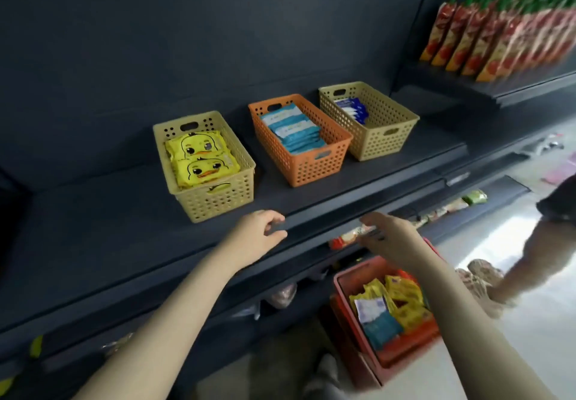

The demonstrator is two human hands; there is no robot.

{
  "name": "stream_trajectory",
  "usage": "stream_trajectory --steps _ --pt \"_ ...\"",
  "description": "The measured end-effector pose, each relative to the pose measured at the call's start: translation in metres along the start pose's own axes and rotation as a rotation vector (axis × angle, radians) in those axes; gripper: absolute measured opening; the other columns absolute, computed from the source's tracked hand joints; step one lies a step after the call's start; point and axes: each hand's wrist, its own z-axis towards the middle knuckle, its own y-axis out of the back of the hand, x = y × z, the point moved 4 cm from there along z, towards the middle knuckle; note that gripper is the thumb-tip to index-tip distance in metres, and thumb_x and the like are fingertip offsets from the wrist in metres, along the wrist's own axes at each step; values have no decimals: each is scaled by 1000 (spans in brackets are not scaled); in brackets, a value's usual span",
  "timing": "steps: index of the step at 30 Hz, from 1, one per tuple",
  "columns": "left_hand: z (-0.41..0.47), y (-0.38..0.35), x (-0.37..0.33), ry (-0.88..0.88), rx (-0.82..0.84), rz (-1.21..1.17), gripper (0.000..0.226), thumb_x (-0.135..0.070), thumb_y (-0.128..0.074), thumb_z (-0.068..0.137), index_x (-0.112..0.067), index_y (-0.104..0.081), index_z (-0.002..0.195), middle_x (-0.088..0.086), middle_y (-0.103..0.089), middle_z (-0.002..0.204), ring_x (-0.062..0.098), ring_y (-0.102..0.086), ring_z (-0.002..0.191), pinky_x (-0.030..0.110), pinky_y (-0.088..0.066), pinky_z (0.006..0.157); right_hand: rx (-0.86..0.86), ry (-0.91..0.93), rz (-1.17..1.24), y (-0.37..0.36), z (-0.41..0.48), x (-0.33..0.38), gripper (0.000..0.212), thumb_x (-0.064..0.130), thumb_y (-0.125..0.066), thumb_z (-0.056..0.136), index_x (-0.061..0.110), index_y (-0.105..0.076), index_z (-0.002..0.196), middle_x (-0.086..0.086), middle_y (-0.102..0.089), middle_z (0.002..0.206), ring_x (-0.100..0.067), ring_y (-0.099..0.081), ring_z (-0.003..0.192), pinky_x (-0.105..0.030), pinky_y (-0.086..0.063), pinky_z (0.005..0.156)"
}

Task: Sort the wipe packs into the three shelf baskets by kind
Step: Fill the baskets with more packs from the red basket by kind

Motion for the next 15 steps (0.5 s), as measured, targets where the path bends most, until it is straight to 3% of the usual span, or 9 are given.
stream_trajectory --steps 6,11,15 --pt "-14 -107 -3 46 301 91 40 -30 -61 92 -18 -56 129 0 -58 131 14 -56 117 27 -44 98 118 -246 10 -39 -74 -105 40 29 -70 85 15 -61 122 -1 -66 120 -20 -63 107 -31 -48 91" --pt "0 -190 -24 102 496 159 38 -36 -58 92 -23 -56 129 -7 -59 126 14 -56 116 27 -51 84 137 -382 53 -39 -97 -197 31 20 -71 83 10 -66 112 -6 -70 106 -24 -66 99 -34 -50 88" --pt "27 -256 -52 125 557 230 35 -34 -57 92 -20 -59 124 -4 -62 120 15 -59 108 25 -46 87 138 -437 86 -32 -86 -272 24 16 -71 82 10 -67 106 -7 -70 99 -25 -65 93 -29 -48 81"
